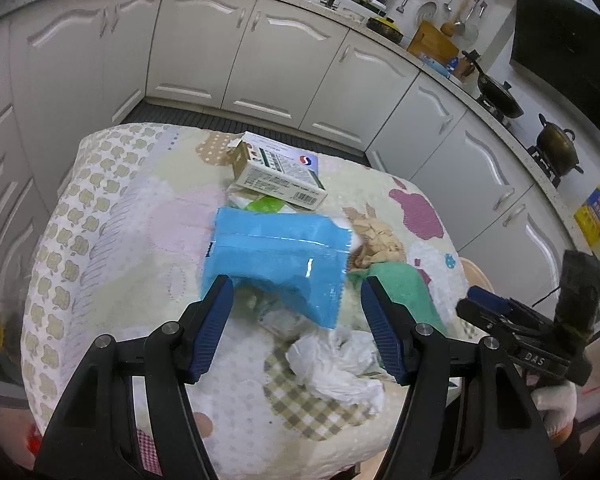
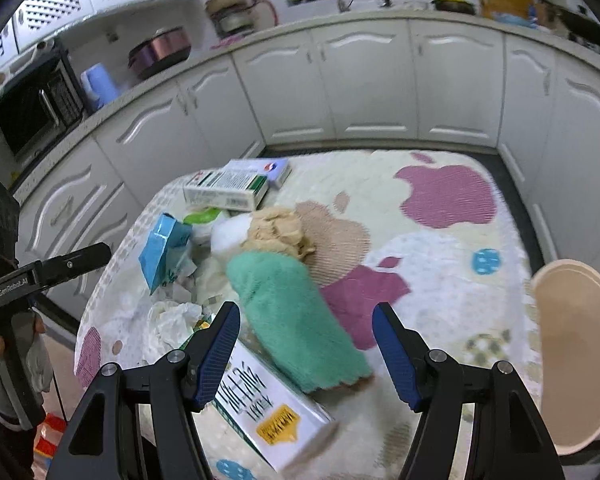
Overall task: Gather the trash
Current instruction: 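Return both tools to the table above the blue pack and green towel, then grasp the blue wet-wipe pack with the left tool while the right tool grasps the green towel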
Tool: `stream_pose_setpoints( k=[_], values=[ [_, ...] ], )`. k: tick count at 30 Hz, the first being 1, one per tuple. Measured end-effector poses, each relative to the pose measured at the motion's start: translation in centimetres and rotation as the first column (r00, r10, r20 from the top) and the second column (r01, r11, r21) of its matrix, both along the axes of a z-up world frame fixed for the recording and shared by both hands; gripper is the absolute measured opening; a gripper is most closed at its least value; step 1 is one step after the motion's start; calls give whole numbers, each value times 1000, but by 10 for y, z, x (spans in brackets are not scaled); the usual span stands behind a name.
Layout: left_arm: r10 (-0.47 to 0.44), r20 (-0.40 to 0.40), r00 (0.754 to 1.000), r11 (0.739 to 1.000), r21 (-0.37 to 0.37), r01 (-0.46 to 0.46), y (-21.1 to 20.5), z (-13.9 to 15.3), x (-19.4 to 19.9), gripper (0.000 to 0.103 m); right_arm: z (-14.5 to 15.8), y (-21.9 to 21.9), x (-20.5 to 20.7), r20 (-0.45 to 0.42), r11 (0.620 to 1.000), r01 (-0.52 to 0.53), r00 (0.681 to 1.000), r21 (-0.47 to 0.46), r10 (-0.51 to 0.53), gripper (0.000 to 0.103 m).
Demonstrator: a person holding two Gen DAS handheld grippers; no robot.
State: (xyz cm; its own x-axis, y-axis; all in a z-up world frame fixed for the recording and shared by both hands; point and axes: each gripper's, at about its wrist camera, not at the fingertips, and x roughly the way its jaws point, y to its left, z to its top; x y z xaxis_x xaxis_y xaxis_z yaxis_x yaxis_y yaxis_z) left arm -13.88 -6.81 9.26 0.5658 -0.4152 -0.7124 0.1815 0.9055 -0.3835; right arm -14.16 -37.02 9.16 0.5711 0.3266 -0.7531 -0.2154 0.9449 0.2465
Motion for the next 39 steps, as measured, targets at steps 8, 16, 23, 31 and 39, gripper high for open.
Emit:
stream_pose_setpoints(
  k=[8, 16, 23, 31, 39],
  values=[
    [-26, -3, 1000, 1000, -17, 26, 0, -7, 17, 65, -15, 12, 21, -41, 999, -31, 999, -5, 31, 66],
    [-92, 70, 993, 976, 204, 76, -49, -8, 11, 65, -25, 8, 28, -63, 1000, -21, 998, 19, 22, 69],
    [-52, 118, 992, 949, 316, 13, -64, -16, 21, 65, -26, 9, 27, -53, 999, -37, 998, 9, 38, 70],
    [-77, 97, 992, 918, 395, 32, -64, -33, 34, 65, -30, 12, 32, -65, 999, -52, 997, 5, 52, 70],
    [-126, 150, 981, 955, 287, 79, -41, -13, 26, 32, -36, 24, 35, -78, 993, -116, 990, -9, 115, 33]
  ],
)
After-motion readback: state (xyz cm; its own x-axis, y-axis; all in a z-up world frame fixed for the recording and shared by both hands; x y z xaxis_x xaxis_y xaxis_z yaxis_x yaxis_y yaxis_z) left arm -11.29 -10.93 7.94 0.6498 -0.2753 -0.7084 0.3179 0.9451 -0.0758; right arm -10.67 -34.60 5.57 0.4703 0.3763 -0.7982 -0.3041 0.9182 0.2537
